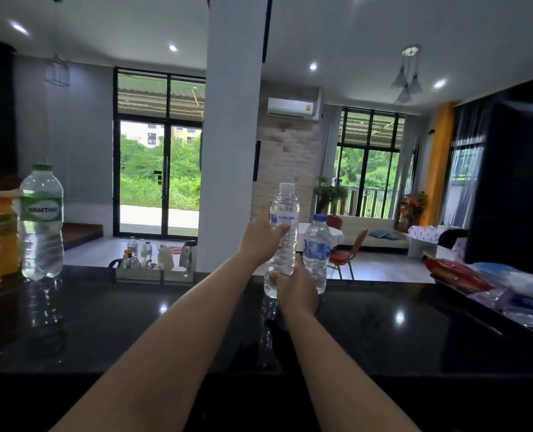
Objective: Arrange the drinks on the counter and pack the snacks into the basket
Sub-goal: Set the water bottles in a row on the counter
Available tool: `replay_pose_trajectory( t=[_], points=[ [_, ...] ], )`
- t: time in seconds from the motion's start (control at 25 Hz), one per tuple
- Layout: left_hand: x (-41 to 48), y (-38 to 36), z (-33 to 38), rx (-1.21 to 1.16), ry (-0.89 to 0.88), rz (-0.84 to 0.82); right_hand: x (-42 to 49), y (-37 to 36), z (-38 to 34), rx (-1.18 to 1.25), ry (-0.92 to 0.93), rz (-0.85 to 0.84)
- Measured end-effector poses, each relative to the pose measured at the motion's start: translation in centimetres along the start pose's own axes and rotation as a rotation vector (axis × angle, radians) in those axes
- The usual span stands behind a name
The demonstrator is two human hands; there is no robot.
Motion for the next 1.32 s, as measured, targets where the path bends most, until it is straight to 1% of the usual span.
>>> replay_pose_trajectory(
  t=[0.28, 0.4, 0.52, 0.6, 0.72, 0.84, 0.96, 1.0, 1.08, 1.12, 1.2, 1.32],
  points=[
    [0.6, -1.4, -0.5, -0.043, -0.02, -0.017, 0.6, -0.1, 0.7, -0.011, -0.03, 0.074],
    [0.2, -1.5, -1.0, -0.041, -0.002, -0.03, 0.8, -0.3, 0.8, 0.001, -0.016, 0.031],
    [-1.6, -1.4, -2.6, -0.084, 0.056, -0.112, 0.7, 0.0, 1.5, -0.032, -0.071, -0.019],
    [-3.3, -0.6, -3.9, -0.044, 0.09, -0.15, -0.1, 0.2, 1.4, -0.039, -0.102, -0.03],
    [-4.3, 3.7, -5.2, 0.126, 0.093, -0.094, -2.5, 0.4, 0.2, -0.104, -0.129, -0.008],
    [-4.3, 10.2, -6.2, 0.325, 0.12, 0.007, -4.9, -0.8, -2.9, -0.191, -0.024, -0.009],
    [-4.5, 18.3, -6.9, 0.513, 0.092, 0.079, -7.5, -5.3, -7.4, -0.153, 0.073, -0.11],
    [-4.4, 20.1, -6.7, 0.616, 0.055, 0.089, -8.0, -6.7, -8.6, -0.134, 0.1, -0.153],
    [-4.6, 25.7, -6.9, 0.885, -0.005, 0.141, -9.8, -11.7, -11.8, -0.076, 0.13, -0.275],
    [-4.2, 26.7, -6.5, 0.974, -0.021, 0.157, -10.0, -12.4, -12.6, -0.055, 0.149, -0.285],
    [-3.9, 30.3, -6.5, 1.097, 0.014, 0.198, -11.1, -15.4, -14.9, -0.009, 0.19, -0.337],
    [-3.1, 36.3, -8.5, 1.18, 0.13, 0.228, -12.6, -21.3, -18.1, 0.091, 0.192, -0.446]
  ],
)
Point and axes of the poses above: each hand's wrist, its own x-axis towards the middle knuckle, its own y-axis out of the back of the hand, z = x × y, the point moved 8 cm from there along x, towards the middle knuckle, and after that the axes turned 2 degrees about z, right-handed, at the moved point
